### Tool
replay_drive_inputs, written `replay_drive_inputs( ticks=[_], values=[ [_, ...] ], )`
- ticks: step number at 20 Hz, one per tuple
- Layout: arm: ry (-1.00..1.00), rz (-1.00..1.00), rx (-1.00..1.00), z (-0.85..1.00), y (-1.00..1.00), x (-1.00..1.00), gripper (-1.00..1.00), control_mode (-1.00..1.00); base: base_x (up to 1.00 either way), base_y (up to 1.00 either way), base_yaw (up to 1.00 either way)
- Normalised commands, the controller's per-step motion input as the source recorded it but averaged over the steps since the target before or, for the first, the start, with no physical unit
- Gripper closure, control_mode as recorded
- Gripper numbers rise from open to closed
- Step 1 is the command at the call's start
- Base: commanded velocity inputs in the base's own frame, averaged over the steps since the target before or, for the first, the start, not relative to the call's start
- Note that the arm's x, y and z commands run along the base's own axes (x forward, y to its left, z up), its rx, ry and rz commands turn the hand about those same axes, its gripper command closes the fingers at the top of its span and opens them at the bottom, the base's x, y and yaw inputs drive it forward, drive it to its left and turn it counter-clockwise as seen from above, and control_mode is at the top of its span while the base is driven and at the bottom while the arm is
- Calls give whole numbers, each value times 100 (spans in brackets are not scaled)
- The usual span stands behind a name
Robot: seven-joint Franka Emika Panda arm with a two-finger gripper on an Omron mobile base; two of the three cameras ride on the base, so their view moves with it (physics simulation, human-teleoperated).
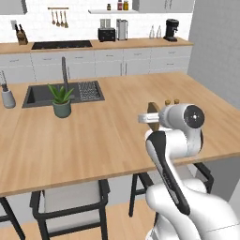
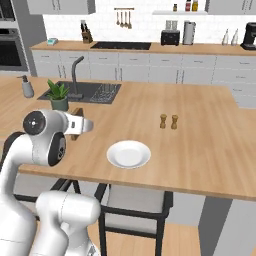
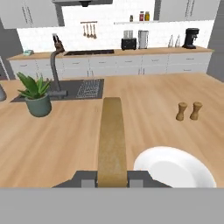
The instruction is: Start the toaster. Once the lever pops up, take the bread to the plate on the dining counter.
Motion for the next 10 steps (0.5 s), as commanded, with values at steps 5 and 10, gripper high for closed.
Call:
replay_drive_inputs(
  ticks=[5, 10],
  values=[
    [0, 22, 4, -39, -89, 38, 100, -100, 0, 0, 0],
    [6, 27, 4, -35, -48, 62, 100, -100, 0, 0, 0]
  ],
)
